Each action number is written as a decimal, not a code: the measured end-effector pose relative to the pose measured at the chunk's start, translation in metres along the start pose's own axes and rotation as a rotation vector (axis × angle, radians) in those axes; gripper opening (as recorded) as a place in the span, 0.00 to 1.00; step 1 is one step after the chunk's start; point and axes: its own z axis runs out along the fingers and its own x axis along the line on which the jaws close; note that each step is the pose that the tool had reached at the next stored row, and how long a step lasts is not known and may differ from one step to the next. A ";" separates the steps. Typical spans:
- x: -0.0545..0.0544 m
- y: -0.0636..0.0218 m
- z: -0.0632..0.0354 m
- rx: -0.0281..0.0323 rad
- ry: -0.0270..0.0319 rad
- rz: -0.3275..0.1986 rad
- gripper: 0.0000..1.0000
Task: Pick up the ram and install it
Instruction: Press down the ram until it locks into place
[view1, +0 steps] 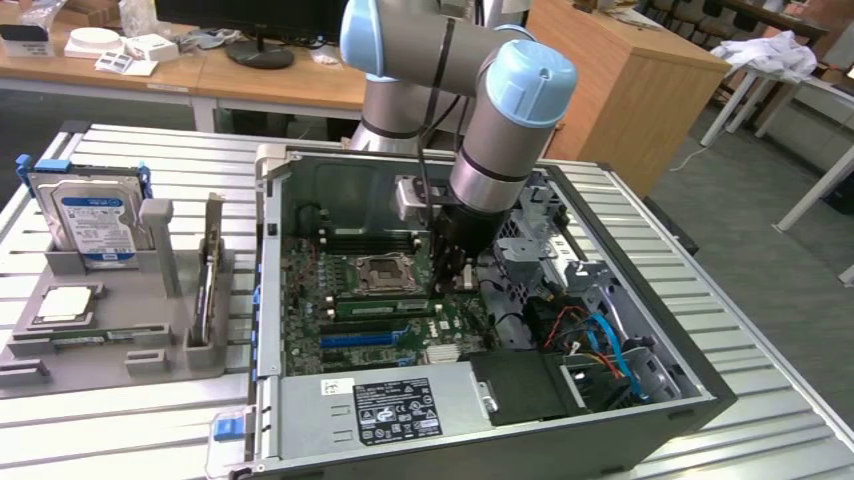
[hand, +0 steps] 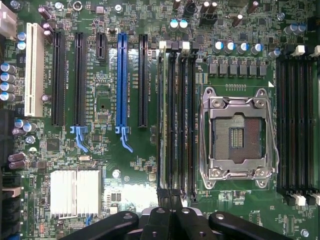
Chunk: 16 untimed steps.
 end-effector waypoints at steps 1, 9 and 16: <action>0.000 -0.0001 0.0000 -0.0001 0.0000 0.000 0.11; 0.000 -0.0001 0.0003 -0.0001 0.0000 0.000 0.11; 0.000 -0.0002 0.0016 -0.0001 0.0001 0.000 0.11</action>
